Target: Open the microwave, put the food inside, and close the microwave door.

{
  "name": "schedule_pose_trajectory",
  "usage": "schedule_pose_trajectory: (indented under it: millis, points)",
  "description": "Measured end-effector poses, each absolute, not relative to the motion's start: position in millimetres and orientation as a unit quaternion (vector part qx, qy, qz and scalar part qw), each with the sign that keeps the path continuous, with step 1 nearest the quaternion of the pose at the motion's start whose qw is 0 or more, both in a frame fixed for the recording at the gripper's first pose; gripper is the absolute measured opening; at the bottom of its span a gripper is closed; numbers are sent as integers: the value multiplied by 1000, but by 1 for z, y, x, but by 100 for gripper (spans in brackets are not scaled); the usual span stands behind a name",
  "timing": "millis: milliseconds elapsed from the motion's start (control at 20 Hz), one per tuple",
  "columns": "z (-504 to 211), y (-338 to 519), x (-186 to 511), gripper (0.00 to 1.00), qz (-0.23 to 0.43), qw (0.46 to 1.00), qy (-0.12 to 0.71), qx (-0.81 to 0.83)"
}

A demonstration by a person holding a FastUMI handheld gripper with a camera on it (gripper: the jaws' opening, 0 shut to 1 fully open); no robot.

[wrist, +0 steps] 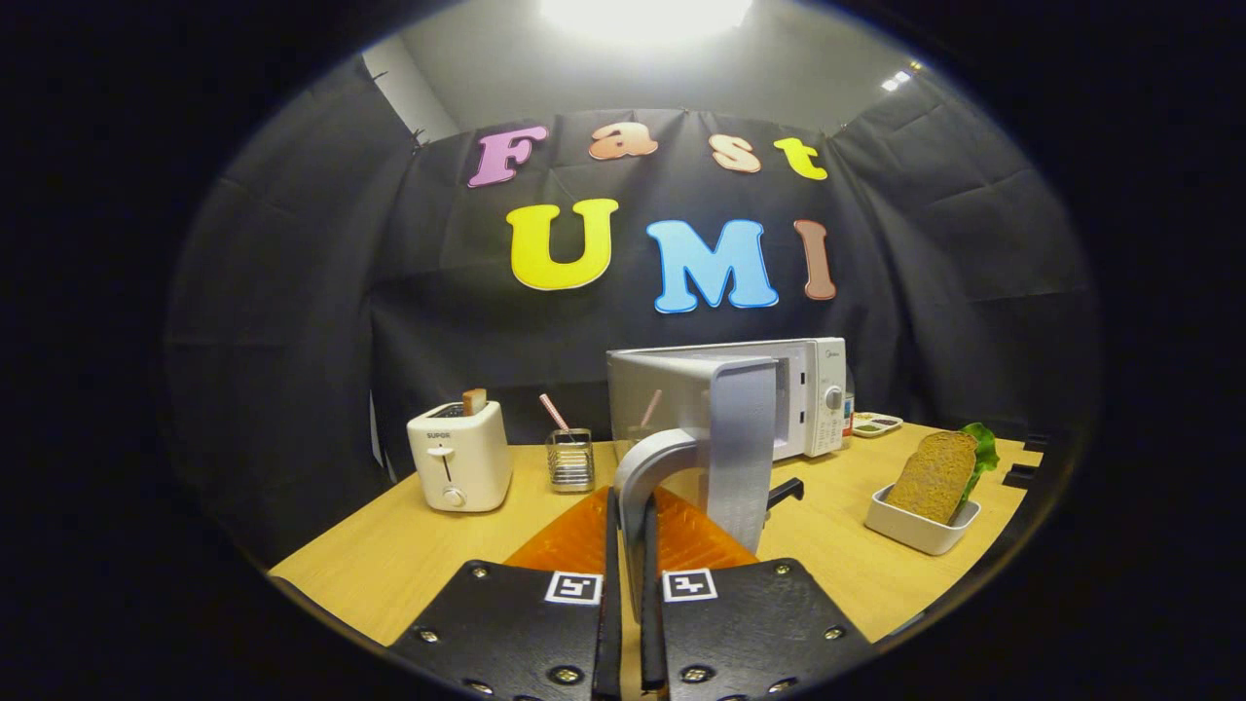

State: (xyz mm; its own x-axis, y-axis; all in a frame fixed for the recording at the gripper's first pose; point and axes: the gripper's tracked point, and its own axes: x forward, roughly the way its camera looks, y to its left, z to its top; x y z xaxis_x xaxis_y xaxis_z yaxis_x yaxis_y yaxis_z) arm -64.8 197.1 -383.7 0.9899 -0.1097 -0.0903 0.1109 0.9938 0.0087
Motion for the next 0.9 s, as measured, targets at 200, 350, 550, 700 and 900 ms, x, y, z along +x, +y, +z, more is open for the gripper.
schedule_pose_trajectory:
  millis: [200, 350, 550, 700, 900]
  points:
    - [-390, 219, -66, 9, -83, 996, 24, 2]
    - [-403, 243, -69, 9, -53, 998, 39, 7]
    - [-410, 245, -79, 10, -29, 998, 54, 7]
    - [-409, 240, -96, 11, 4, 998, 67, 7]
    - [-388, 248, -120, 29, 119, 991, 56, -6]
